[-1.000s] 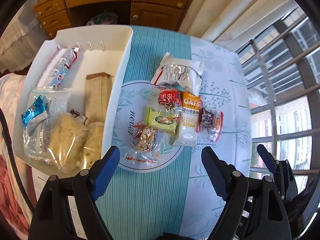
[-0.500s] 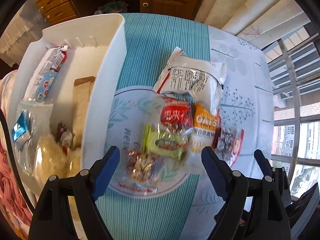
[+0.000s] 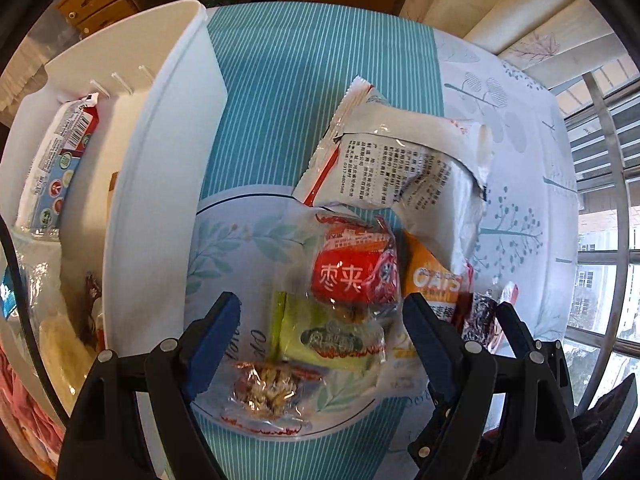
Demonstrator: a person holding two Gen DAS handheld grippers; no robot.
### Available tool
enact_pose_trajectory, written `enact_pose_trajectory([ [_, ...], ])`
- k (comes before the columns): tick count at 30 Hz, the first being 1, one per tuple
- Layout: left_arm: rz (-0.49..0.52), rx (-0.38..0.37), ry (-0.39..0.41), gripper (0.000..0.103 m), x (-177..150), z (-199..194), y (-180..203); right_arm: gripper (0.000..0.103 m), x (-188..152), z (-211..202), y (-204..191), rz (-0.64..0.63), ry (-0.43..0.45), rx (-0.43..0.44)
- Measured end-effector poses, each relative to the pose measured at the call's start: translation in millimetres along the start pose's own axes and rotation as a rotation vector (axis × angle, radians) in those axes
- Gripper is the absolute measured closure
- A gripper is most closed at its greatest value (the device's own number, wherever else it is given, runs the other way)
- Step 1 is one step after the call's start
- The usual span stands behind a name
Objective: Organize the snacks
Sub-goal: 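Grasp the red-wrapped candy with the left gripper while the right gripper grasps the chocolate bag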
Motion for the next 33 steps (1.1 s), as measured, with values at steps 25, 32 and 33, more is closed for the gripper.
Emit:
enact_pose_trajectory([
  [25,-0.003,-0.078,-0.032,0.057,-9.3,5.4,12.1,0.057,-2.4,3.7,15.4,0.18,-0.066,-0.003],
  [32,0.008,-0.094,-0.009,0.057,-17.0,-26.5,14.9,0.061,-3.3,-1.0,15.7,0.205,-0.105,-0.019],
  [33,0.011,-0.097,-0.007,0.057,-18.2,-30.8,15.3,0.061,-3.3,-1.3,14.8,0.204,-0.115,-0.022],
])
Point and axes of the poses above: each gripper's, at about its wrist camera, not at the fingertips, and z roughly the way its jaws point, y to its right, x to its top, the point moved 2 cm from there along z, roughly the way its jaws point, and after that the axes turned 14 degrees about y, right-handed, at the moved point
